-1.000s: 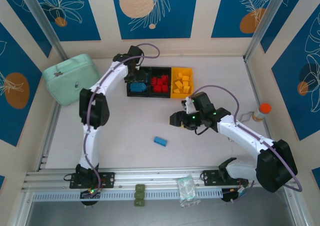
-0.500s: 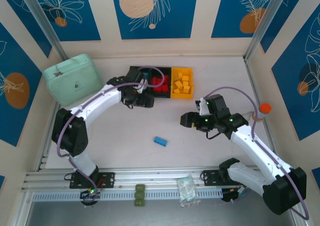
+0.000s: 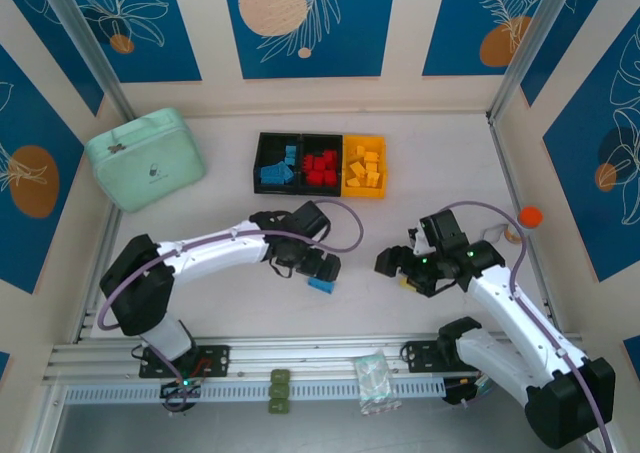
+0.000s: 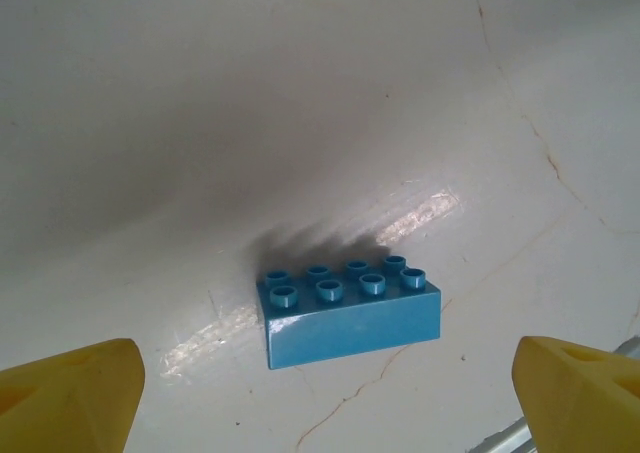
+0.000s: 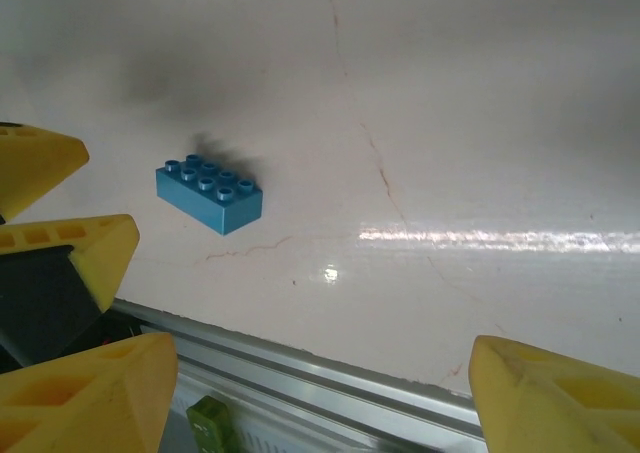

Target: Sort the legos into containers by color

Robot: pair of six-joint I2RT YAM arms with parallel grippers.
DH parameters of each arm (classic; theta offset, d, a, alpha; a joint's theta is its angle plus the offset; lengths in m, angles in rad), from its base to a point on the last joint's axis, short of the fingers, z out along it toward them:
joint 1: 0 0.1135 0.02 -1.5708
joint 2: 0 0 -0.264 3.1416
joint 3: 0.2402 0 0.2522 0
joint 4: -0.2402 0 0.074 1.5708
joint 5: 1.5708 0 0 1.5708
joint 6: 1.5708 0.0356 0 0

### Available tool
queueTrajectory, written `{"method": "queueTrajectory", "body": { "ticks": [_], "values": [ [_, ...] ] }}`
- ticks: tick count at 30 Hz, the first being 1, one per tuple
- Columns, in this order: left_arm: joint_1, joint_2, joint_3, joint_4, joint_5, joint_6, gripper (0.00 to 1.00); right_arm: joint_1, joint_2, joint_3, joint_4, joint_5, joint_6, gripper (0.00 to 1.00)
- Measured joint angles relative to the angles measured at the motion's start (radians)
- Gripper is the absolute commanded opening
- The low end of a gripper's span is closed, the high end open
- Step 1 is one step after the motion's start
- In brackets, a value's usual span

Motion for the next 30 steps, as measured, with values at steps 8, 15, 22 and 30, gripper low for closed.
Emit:
{"method": "queueTrajectory", "body": {
  "ticks": [8, 15, 22, 30],
  "values": [
    [-0.035, 0.070, 0.001, 0.006, -0.048, -0.034, 0.95, -0.020, -0.053, -0.058, 0.000, -0.002, 0.034, 0.77],
    [-0.073, 0.172, 0.047, 0.021, -0.038, -0.052, 0.92, -0.051, -0.068, -0.080, 0.010, -0.013, 0.034, 0.76],
    [-0.082, 0.230, 0.055, 0.011, -0.046, -0.060, 0.81, -0.066, -0.073, -0.102, 0.018, -0.024, 0.035, 0.76],
    [-0.082, 0.231, 0.061, 0.006, -0.041, -0.056, 0.39, -0.080, -0.073, -0.110, 0.037, -0.027, 0.036, 0.75]
  ]
}}
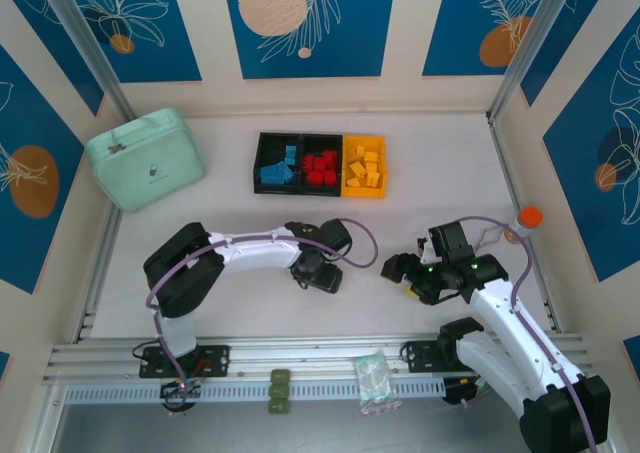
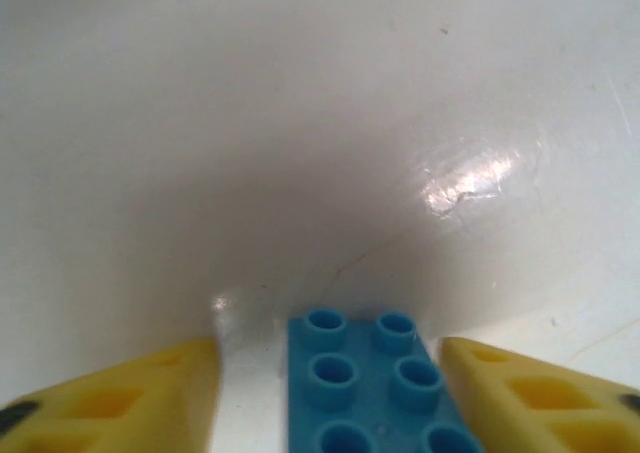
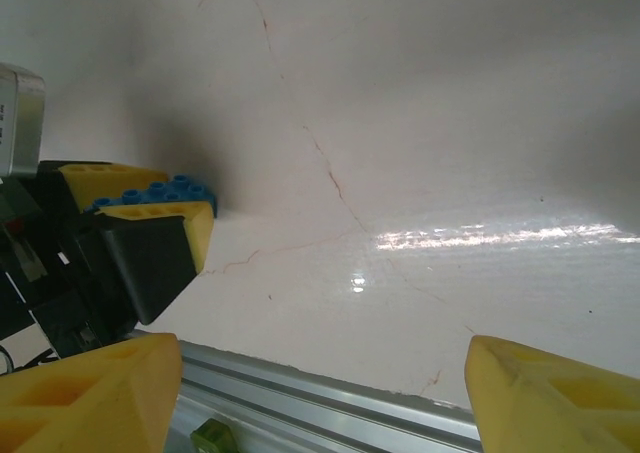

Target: Sort the legos into containers by color

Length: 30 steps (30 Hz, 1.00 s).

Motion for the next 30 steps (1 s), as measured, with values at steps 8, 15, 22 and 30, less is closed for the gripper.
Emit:
{"method": "queueTrajectory", "body": {
  "ticks": [8, 15, 22, 30],
  "values": [
    [0.000, -0.002, 0.036, -0.016, 0.011, 0.016, 0.24, -0.002, -0.001, -0.024, 0.012, -0.004, 0.011, 0.75],
    [0.035, -0.063, 0.071, -0.087, -0.010, 0.051, 0.24, 0.002, -0.008, -0.028, 0.056, -0.046, 0.017, 0.74],
    [0.169, -0.115, 0.143, -0.140, -0.035, 0.099, 0.24, 0.074, 0.037, -0.016, 0.154, -0.097, 0.017, 0.74],
    [0.352, -0.100, 0.348, -0.204, -0.061, 0.171, 0.25, 0.115, 0.200, 0.090, 0.245, -0.097, 0.005, 0.74]
  ]
}}
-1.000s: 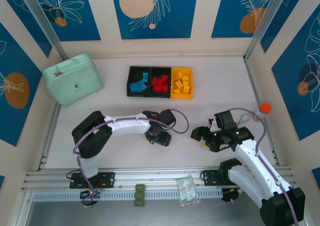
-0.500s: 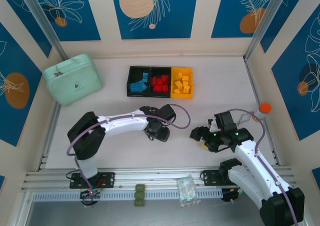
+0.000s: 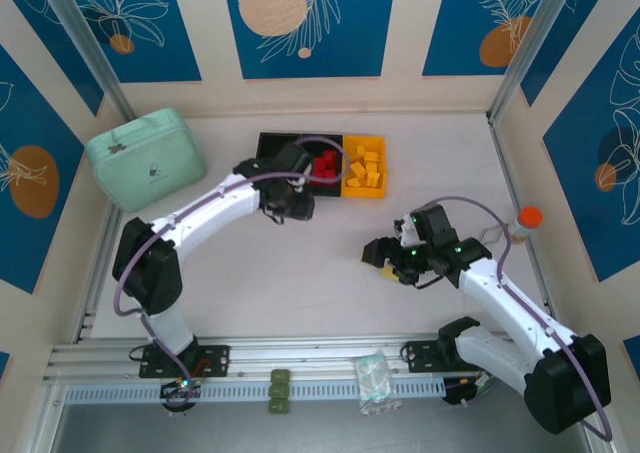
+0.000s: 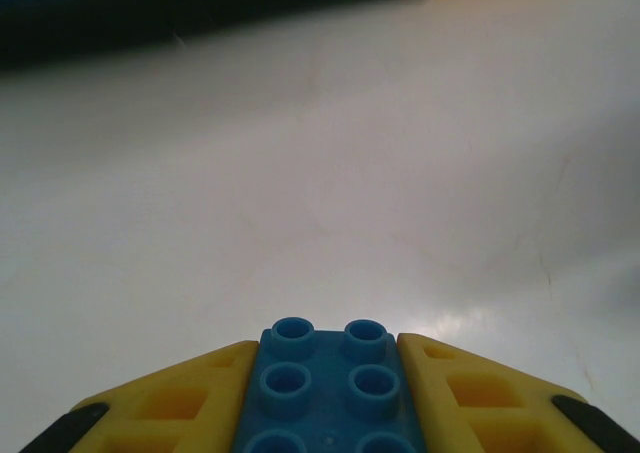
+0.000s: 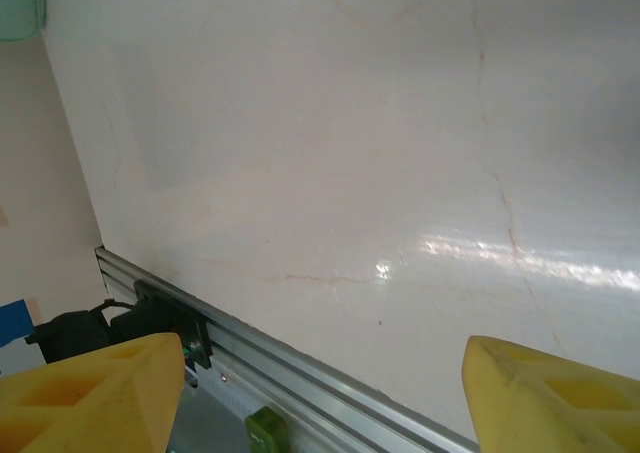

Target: Sort the legos into containers by color

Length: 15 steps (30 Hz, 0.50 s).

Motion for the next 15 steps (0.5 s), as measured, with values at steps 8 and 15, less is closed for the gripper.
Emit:
{"method": "queueTrajectory", "body": {
  "ticks": [8, 15],
  "values": [
    [0.163, 0.195, 0.306, -0.056, -0.034, 0.075, 0.25, 0.015, 0.158, 0.106, 0.064, 0.000, -0.024, 0.73],
    [0.225, 0.470, 0.628, -0.121, -0.079, 0.116, 0.26, 0.039, 0.216, 0.131, 0.087, 0.006, -0.035, 0.72]
  ]
}}
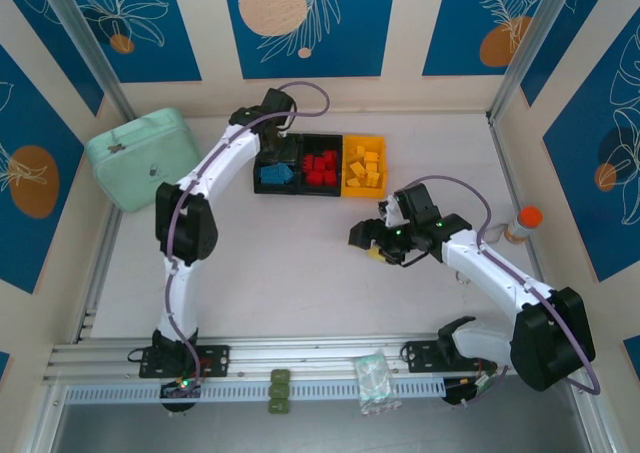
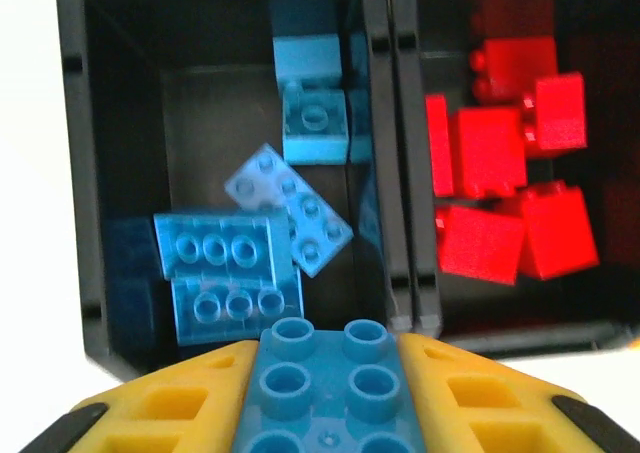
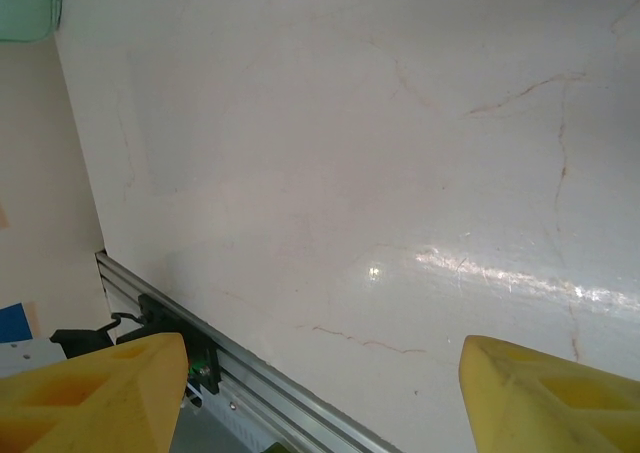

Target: Sort the legos into containers by color

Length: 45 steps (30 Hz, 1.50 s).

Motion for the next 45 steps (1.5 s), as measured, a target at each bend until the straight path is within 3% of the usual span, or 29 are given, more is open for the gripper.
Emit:
{"method": "queueTrajectory", "body": {
  "ticks": [5, 10, 24, 32, 45],
  "values": [
    [0.017, 0.153, 0.215, -0.044, -0.030, 0.014, 0.28, 0.001, 0.000, 0.000, 0.005, 0.010, 0.000, 0.72],
    [0.040, 0.232, 0.309, -0.058, -0.034, 0.015, 0.30, 0.001, 0.000, 0.000, 0.005, 0.018, 0.000, 0.72],
    [0.061, 0.317, 0.313, -0.058, -0.060, 0.018, 0.40, 0.001, -0.001, -0.003, 0.004, 0.022, 0.001, 0.72],
    [0.060, 0.318, 0.314, -0.055, -0.058, 0.017, 0.57, 0.001, -0.002, -0.013, 0.005, 0.033, 0.001, 0.72],
    [0.058, 0.301, 0.314, -0.060, -0.060, 0.018, 0.60, 0.011, -0.008, -0.021, 0.006, 0.043, 0.002, 0.72]
  ]
}}
